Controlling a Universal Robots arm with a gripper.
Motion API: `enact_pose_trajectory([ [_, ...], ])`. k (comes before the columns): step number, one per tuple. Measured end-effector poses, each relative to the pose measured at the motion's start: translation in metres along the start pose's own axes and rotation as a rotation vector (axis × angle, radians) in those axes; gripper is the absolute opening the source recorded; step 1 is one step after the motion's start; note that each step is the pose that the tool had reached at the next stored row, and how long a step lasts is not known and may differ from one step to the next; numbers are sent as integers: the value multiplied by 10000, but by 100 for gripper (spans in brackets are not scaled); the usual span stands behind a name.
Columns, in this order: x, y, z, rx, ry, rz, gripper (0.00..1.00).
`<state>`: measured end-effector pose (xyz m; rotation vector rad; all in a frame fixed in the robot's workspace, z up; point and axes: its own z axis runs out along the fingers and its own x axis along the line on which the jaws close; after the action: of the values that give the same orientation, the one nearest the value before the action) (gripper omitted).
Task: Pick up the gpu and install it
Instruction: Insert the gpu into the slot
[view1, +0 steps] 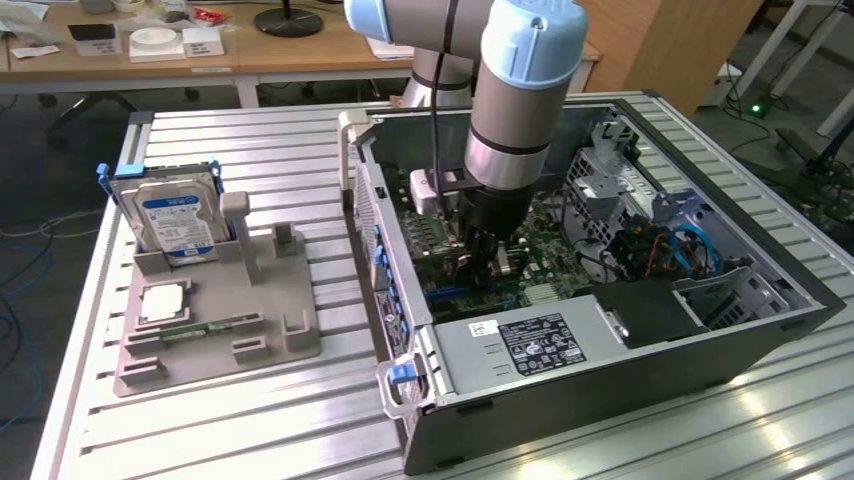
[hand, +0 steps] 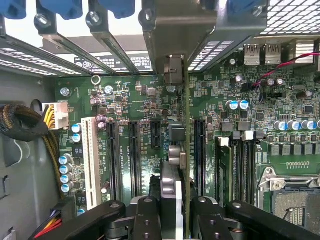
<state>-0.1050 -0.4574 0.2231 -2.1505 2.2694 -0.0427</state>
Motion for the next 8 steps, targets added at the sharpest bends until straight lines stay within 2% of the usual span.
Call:
enact_pose_trajectory([
  [8, -10, 0, 1, 1, -2, 1, 28],
])
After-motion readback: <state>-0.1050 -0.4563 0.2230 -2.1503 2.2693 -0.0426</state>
